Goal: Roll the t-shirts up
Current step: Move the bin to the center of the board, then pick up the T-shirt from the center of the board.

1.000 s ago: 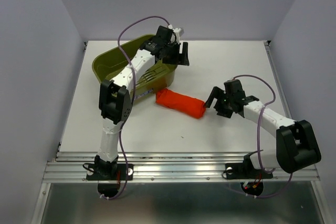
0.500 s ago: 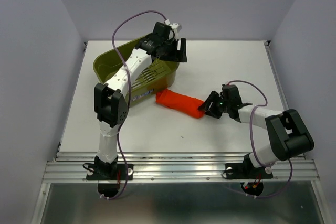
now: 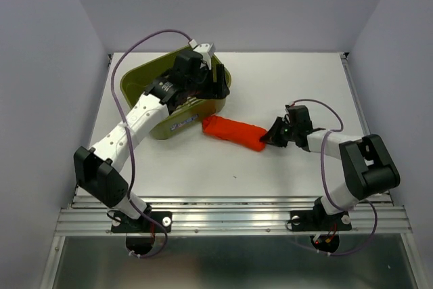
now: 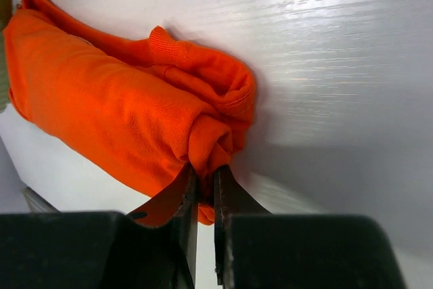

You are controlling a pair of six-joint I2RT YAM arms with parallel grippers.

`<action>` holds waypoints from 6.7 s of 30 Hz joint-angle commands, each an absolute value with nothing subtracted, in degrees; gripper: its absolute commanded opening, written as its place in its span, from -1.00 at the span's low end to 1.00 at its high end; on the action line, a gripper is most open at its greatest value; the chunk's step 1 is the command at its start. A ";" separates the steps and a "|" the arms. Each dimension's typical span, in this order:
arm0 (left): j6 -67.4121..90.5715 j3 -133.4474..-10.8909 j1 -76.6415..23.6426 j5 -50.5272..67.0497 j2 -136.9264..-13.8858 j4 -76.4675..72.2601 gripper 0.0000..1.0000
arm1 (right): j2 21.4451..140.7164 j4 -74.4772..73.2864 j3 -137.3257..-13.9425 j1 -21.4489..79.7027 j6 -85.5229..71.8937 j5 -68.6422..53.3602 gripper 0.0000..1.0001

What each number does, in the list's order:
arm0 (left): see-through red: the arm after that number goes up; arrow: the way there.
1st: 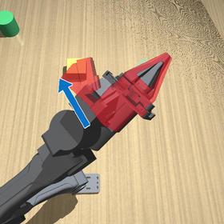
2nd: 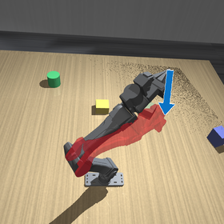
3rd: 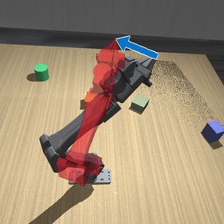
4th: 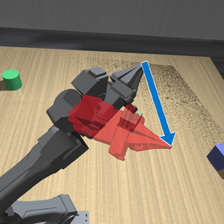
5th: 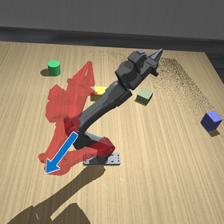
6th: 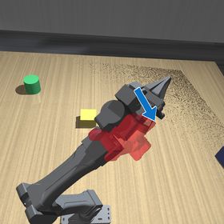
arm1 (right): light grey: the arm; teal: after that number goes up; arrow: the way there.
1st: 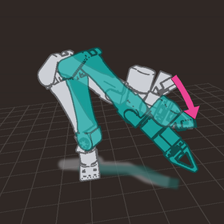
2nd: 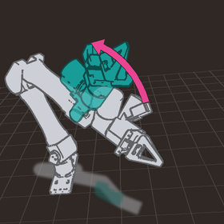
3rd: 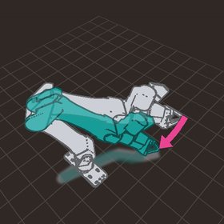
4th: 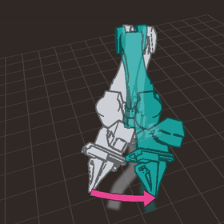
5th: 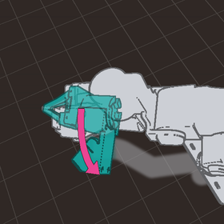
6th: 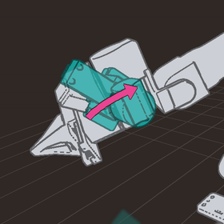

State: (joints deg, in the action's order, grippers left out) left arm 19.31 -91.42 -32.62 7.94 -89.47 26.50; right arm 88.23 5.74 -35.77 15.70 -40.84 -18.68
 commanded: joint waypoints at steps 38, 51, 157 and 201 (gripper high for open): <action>43.33 -65.39 -41.84 -3.95 -101.42 5.28 0.82 | 74.09 -24.00 -49.83 13.10 -26.98 1.76 0.62; 40.43 -65.31 -51.15 -1.84 -103.46 2.54 0.75 | 73.22 -23.99 -49.66 13.10 -27.77 3.69 0.66; 37.71 -62.06 -49.39 -4.66 -104.69 -5.98 0.39 | 72.34 -22.24 -47.37 13.10 -29.00 -0.79 0.84; 31.64 -65.22 -47.29 -3.07 -107.32 -11.34 0.65 | 69.44 -24.77 -47.46 13.10 -29.18 8.85 0.83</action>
